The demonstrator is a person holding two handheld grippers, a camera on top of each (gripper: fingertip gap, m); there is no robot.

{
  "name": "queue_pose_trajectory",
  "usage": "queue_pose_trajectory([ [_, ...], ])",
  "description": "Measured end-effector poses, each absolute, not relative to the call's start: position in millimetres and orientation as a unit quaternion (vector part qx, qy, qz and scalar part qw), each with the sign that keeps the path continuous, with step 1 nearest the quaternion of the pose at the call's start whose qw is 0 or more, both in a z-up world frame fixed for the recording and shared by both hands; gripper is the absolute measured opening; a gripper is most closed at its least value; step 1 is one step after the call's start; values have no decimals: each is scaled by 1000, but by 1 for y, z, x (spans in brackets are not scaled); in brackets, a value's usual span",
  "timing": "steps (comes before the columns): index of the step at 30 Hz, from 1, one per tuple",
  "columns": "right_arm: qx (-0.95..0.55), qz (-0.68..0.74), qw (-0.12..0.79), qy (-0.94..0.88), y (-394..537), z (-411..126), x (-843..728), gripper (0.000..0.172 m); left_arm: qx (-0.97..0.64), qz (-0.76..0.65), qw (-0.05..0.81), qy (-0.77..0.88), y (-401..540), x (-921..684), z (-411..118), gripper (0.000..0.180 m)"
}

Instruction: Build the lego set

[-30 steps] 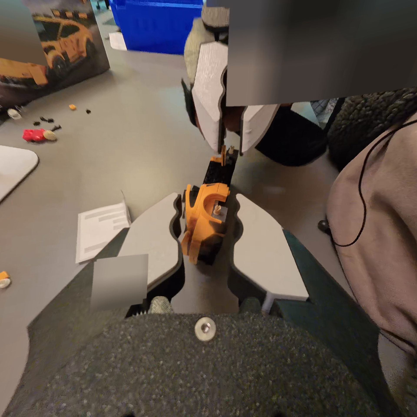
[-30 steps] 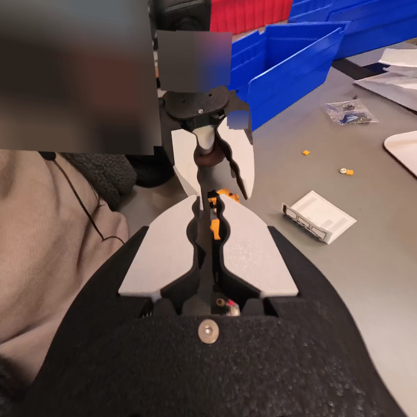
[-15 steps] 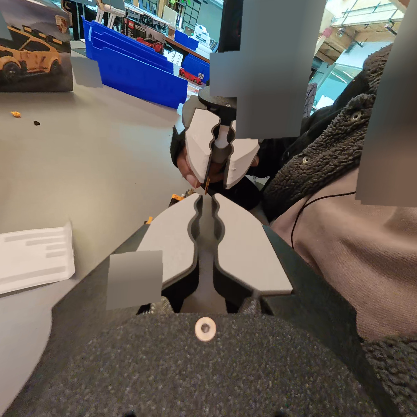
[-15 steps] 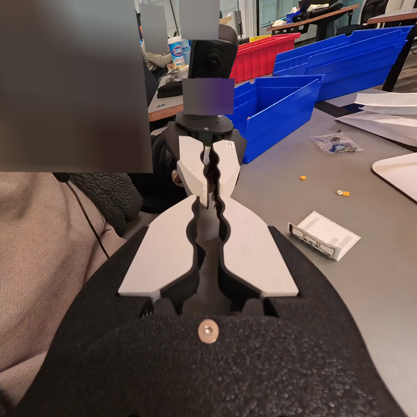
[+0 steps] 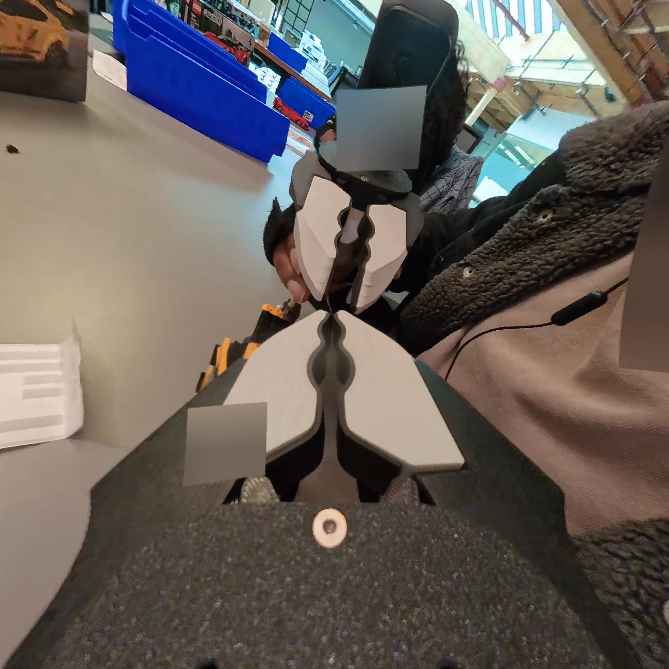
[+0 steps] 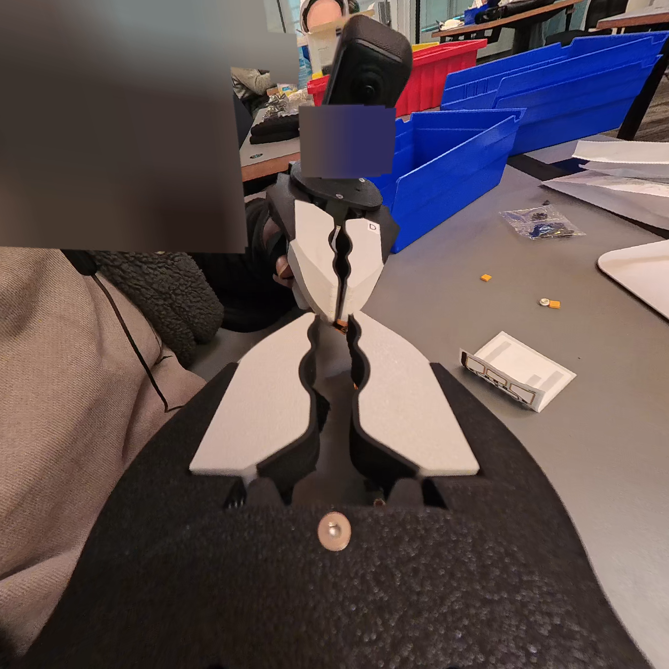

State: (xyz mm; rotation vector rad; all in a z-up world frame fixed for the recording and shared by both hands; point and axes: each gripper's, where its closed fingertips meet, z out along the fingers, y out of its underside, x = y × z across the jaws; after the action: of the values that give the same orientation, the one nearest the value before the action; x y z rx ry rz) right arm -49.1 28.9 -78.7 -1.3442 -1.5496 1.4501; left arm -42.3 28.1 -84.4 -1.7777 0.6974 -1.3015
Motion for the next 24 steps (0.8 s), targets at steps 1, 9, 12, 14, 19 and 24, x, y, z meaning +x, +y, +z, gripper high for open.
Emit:
queue_pose_trajectory([
  [1,-508,543,313,-591,30,-80,-49,14,-705,-529,390,267,27,-42,-84,0],
  [9,-417,429,360,-716,30,-89,-37,15,-697,-638,264,194,18,-41,-85,0],
  [12,-376,388,365,-758,27,-92,-36,11,-695,-653,242,180,17,-41,-86,0],
  [14,-373,378,356,-769,28,-95,-36,10,-693,-659,233,177,15,-40,-86,0],
  [19,-330,348,389,-786,27,-95,-40,7,-687,-673,214,170,12,-39,-85,0],
  [24,-316,346,396,-789,23,-93,-41,7,-691,-672,207,169,12,-39,-88,0],
])
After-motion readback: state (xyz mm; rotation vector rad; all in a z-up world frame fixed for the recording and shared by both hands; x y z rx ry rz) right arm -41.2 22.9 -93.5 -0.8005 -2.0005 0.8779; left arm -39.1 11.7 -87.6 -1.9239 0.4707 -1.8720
